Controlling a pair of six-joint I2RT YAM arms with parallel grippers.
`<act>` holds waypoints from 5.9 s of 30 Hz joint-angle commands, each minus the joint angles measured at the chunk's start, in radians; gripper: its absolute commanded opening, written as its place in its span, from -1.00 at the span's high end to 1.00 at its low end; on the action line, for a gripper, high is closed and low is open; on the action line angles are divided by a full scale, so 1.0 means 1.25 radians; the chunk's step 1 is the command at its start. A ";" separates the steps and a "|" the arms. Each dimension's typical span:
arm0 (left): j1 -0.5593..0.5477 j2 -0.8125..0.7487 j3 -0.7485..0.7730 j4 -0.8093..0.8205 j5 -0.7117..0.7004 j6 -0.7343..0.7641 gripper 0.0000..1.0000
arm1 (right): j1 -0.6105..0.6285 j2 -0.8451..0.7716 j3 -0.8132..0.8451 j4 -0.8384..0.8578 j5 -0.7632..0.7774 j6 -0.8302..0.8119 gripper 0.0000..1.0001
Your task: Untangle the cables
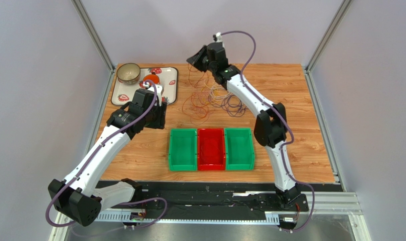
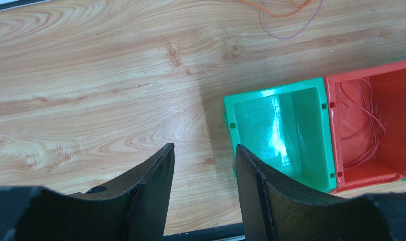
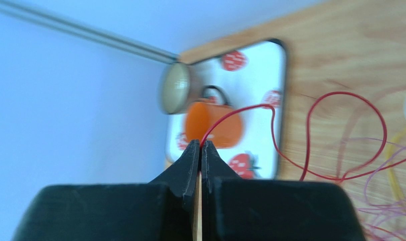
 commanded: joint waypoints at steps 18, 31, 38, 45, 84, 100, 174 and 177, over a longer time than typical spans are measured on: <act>0.003 -0.020 0.004 0.006 -0.015 0.014 -0.15 | 0.006 -0.403 -0.097 0.138 -0.281 -0.146 1.00; 0.003 -0.004 0.005 0.006 -0.013 0.018 -0.16 | 0.013 -0.484 0.003 0.138 -0.257 -0.124 1.00; 0.003 0.004 0.005 0.004 -0.025 0.019 -0.16 | 0.016 -0.531 0.035 0.271 -0.247 -0.034 1.00; 0.002 0.005 0.005 0.002 -0.034 0.019 -0.16 | 0.017 -0.591 -0.054 0.257 -0.226 -0.082 1.00; 0.002 0.003 0.043 0.003 0.107 -0.019 -0.18 | 0.018 -0.915 -0.548 -0.001 -0.312 -0.088 1.00; 0.008 -0.009 0.253 0.037 0.116 -0.047 -0.70 | 0.030 -0.914 -0.591 0.012 -0.365 -0.054 1.00; 0.137 -0.041 0.054 0.129 0.211 -0.106 -0.50 | 0.152 -0.991 -1.037 -0.236 -0.175 -0.212 1.00; 0.088 -0.025 0.052 0.147 0.210 -0.132 -0.44 | 0.152 -0.994 -1.038 -0.267 -0.165 -0.224 1.00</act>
